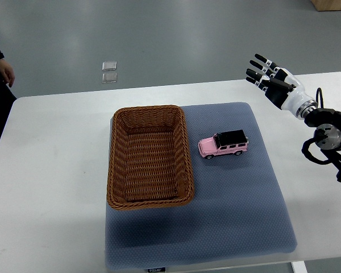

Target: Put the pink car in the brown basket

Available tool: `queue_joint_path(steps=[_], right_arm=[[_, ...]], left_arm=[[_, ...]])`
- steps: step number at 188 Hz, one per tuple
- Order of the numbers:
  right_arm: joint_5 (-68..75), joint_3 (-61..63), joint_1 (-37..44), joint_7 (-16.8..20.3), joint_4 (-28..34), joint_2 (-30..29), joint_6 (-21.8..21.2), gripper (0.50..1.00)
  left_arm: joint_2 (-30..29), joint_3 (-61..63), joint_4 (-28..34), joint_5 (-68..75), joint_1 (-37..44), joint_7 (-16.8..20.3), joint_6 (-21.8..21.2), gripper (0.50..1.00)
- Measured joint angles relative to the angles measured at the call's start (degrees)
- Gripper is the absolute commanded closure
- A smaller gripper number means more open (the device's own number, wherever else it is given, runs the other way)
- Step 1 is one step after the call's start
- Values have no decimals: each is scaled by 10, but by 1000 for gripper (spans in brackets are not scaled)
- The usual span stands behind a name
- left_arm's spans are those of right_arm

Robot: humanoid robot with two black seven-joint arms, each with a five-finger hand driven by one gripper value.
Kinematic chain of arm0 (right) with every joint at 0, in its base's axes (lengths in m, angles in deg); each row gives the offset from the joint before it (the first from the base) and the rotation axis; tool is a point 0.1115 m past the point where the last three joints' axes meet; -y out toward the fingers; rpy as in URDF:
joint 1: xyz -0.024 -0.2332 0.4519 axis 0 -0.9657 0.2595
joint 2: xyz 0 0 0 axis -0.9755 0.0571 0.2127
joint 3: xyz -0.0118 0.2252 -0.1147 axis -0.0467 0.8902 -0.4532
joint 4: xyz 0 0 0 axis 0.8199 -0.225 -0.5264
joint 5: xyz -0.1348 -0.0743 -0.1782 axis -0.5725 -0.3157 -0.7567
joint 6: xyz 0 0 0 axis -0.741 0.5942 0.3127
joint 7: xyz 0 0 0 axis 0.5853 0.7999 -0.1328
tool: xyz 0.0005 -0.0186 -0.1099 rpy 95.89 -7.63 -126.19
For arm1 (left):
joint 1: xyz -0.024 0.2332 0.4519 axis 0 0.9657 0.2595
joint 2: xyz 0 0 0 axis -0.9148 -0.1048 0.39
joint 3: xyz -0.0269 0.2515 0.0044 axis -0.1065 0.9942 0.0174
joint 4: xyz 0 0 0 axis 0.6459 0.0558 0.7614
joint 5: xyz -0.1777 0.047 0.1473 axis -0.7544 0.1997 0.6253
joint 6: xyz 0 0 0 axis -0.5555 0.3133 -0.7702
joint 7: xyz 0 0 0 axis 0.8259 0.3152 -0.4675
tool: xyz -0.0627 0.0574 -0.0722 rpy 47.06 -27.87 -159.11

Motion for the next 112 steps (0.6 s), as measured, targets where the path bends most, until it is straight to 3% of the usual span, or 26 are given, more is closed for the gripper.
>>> queue_joint_path(steps=[112], right_arm=[[-12,0,6,0,0,2,-1,585]], left_arm=[[0,0,-1,0,0,0,0,500]])
